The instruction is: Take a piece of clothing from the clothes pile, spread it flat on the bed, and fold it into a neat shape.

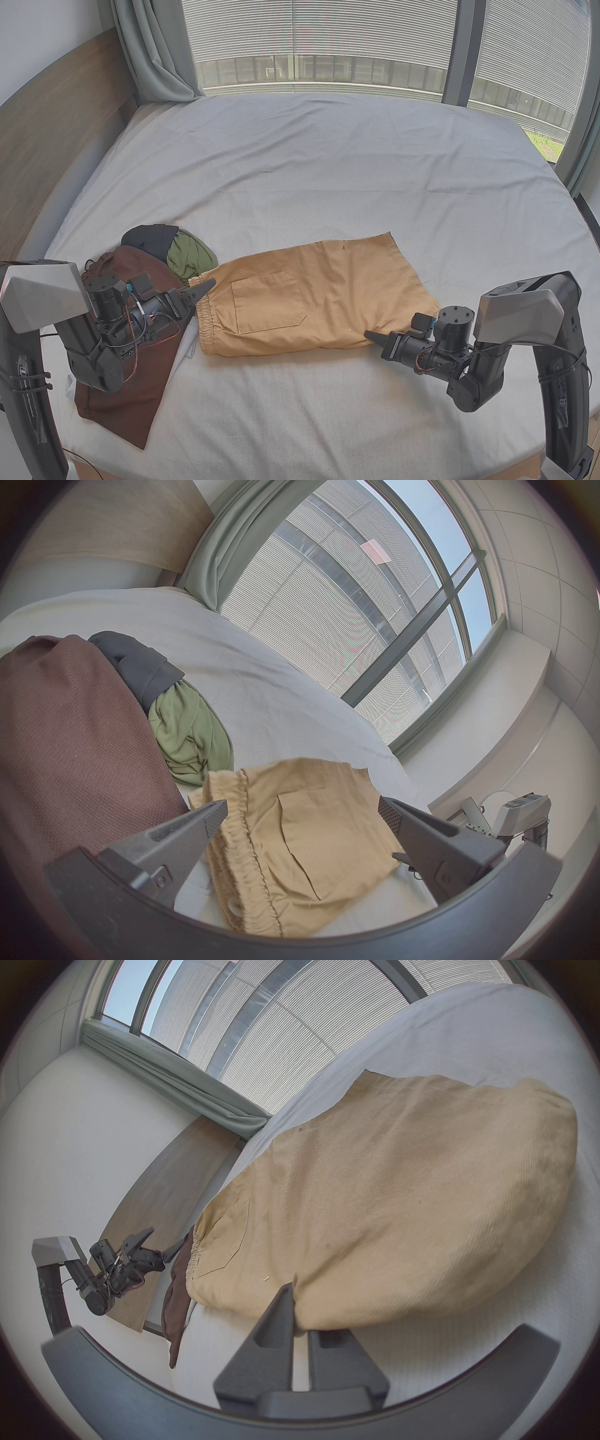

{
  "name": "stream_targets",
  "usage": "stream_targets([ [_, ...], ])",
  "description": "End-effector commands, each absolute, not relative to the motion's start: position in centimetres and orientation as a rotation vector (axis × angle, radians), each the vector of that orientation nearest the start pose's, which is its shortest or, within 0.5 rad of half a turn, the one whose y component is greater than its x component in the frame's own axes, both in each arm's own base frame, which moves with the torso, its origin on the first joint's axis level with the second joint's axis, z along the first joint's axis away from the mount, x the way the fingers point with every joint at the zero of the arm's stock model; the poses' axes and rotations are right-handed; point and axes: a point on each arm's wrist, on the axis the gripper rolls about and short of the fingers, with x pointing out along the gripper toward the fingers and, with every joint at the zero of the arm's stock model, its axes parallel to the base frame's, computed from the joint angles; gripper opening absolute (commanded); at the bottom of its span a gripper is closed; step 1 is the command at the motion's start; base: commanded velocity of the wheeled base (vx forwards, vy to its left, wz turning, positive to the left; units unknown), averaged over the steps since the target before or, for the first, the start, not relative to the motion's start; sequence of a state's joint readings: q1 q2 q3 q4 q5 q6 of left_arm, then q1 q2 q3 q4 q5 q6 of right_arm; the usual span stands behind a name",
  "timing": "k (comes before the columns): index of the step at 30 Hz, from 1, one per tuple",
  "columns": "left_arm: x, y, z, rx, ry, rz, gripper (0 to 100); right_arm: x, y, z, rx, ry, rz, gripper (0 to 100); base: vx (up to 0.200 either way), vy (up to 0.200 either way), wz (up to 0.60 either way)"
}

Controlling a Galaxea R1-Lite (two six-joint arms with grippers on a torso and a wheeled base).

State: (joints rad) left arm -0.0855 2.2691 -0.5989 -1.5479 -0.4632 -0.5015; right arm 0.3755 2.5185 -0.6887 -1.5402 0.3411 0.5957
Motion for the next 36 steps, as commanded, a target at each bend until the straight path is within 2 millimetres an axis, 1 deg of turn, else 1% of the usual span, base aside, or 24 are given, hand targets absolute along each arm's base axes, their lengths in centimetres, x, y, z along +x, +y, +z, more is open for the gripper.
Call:
stream_targets([
  [1, 34.9, -3.8, 3.9, -0.51, 0.246, -0.505, 100, 32.1, 13.5, -2.7, 0.542, 0.52, 0.595, 0, 0.0, 0.0, 0.0],
  [6, 34.6, -4.1, 4.1, -0.507, 0.249, -0.52, 100, 30.4, 12.7, -3.2, 0.475, 0.556, 0.536, 0, 0.0, 0.0, 0.0],
  [11, 34.6, -4.1, 4.2, -0.51, 0.248, -0.53, 100, 28.4, 11.9, -3.4, 0.461, 0.626, 0.514, 0, 0.0, 0.0, 0.0],
  [14, 34.5, -4.2, 4.2, -0.521, 0.254, -0.531, 100, 28.1, 11.8, -3.5, 0.457, 0.639, 0.497, 0, 0.0, 0.0, 0.0],
  [22, 34.9, -4.1, 4.1, -0.529, 0.251, -0.532, 100, 28.2, 11.8, -3.5, 0.458, 0.635, 0.493, 0, 0.0, 0.0, 0.0],
  [28, 34.7, -4.0, 4.1, -0.527, 0.272, -0.607, 100, 28.2, 11.8, -3.4, 0.46, 0.63, 0.493, 0, 0.0, 0.0, 0.0],
  [31, 34.8, -3.4, 4.2, -0.522, 0.275, -0.645, 100, 28.1, 11.7, -3.6, 0.458, 0.64, 0.49, 0, 0.0, 0.0, 0.0],
  [32, 34.8, -3.3, 4.2, -0.517, 0.276, -0.659, 100, 28.0, 11.7, -3.7, 0.455, 0.646, 0.49, 100, 0.0, 0.0, 0.0],
  [36, 34.6, -2.9, 3.9, -0.495, 0.287, -0.703, 100, 28.0, 11.7, -3.8, 0.455, 0.646, 0.49, 100, 0.0, 0.0, 0.0],
])
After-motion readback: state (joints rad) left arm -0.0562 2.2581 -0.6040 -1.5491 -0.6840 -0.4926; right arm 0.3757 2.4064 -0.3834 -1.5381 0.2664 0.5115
